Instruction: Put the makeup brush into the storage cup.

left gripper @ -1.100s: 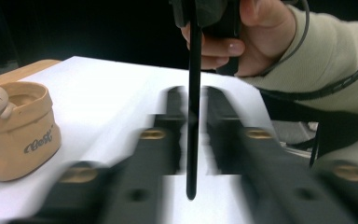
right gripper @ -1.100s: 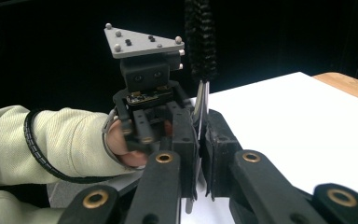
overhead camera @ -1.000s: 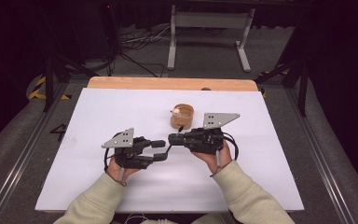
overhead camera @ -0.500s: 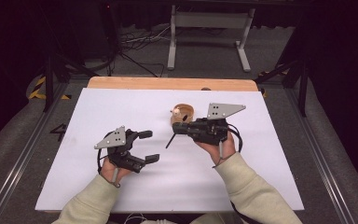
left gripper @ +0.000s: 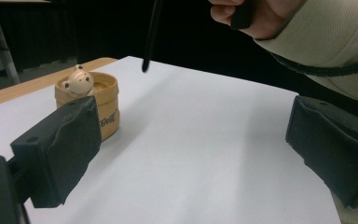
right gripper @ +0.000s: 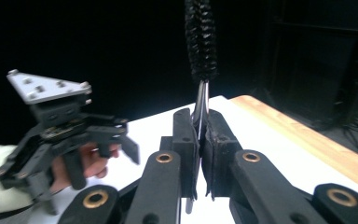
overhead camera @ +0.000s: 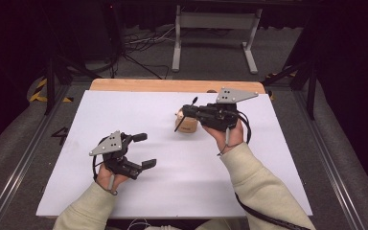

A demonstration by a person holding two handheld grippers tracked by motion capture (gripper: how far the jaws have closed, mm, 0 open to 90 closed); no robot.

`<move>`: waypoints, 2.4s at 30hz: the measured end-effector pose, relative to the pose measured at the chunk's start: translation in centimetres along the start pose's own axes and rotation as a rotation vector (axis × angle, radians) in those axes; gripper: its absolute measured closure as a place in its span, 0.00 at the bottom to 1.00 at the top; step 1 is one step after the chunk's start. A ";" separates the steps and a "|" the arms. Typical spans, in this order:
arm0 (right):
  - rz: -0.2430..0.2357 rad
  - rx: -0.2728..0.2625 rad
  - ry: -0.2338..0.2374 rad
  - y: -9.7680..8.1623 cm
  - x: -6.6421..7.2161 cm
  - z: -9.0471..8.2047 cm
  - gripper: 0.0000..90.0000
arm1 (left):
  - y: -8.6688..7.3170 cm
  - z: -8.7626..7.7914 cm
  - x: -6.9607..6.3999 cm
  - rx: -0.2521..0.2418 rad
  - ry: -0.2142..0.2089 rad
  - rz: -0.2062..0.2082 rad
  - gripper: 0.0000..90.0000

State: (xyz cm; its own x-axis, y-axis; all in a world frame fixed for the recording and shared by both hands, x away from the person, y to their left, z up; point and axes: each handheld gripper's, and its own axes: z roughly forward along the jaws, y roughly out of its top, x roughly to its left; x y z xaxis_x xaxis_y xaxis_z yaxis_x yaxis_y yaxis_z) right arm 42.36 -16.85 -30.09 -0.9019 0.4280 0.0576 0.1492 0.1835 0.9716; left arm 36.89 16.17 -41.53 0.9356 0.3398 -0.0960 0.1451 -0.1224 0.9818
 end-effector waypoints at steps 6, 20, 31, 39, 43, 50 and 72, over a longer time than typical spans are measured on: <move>0.011 -0.002 -0.089 0.6 -1.3 0.1 0.94 | -0.2 -0.1 0.1 0.008 0.005 0.004 0.04; 0.119 -0.032 -0.299 0.5 -3.3 1.1 0.94 | -0.4 0.0 0.2 0.017 0.010 -0.010 0.05; 0.093 0.002 -0.424 0.4 -4.0 2.0 0.94 | -0.5 0.1 0.3 0.024 -0.001 -0.021 0.05; 0.090 0.005 -0.508 0.1 -4.6 2.0 0.94 | -0.4 0.1 0.2 0.028 0.002 -0.015 0.05; 0.081 0.002 -0.500 -0.2 -4.8 2.1 0.94 | -0.4 0.1 0.2 0.023 0.013 -0.014 0.04; 0.082 0.005 -0.480 -1.1 -5.2 2.4 0.94 | -0.4 0.1 0.1 0.027 0.019 -0.008 0.03; 0.105 0.062 -0.465 -3.8 -6.2 4.0 0.94 | -0.6 0.1 0.3 0.034 0.034 -0.016 0.03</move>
State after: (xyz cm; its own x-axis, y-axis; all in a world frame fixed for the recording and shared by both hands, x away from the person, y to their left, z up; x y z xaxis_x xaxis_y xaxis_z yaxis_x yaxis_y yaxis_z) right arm 49.00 -16.63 -35.09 -0.6059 0.7949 0.0322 0.2666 0.1647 0.9496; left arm 37.09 16.26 -42.12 0.9216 0.3736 -0.1053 0.1712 -0.1477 0.9741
